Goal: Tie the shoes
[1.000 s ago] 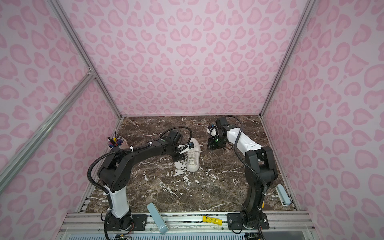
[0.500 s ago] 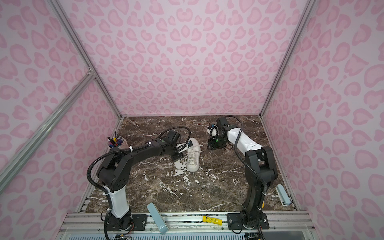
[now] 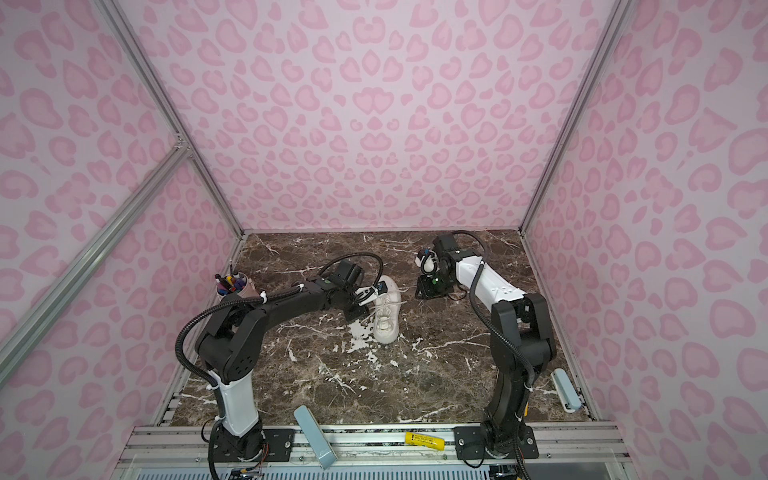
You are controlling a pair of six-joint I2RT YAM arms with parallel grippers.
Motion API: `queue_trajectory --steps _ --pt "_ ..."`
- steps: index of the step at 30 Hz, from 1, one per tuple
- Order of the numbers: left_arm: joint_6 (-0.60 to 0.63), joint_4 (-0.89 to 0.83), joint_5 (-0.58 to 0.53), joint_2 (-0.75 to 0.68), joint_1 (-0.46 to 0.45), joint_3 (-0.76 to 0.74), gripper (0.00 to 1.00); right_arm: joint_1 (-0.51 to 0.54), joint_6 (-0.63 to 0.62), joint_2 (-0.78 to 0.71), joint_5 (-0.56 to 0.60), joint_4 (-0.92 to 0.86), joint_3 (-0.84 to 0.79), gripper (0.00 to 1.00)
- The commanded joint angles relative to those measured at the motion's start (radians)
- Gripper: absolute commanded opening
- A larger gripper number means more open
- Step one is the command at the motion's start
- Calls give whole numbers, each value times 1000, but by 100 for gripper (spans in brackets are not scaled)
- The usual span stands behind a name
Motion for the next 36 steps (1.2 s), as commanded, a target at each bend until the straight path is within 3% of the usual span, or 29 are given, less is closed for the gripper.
queue_trajectory --steps 1,12,19,36 --pt "9 -2 35 1 -4 8 49 0 -5 -3 6 -11 -8 37" --pt "2 22 88 8 -13 22 49 0 -6 -1 5 -15 -3 37" --pt "10 18 88 25 -13 50 39 0 -6 0 3 -12 -4 37" --pt "21 5 82 33 -15 98 33 -1 -13 -1 2 -13 -11 37"
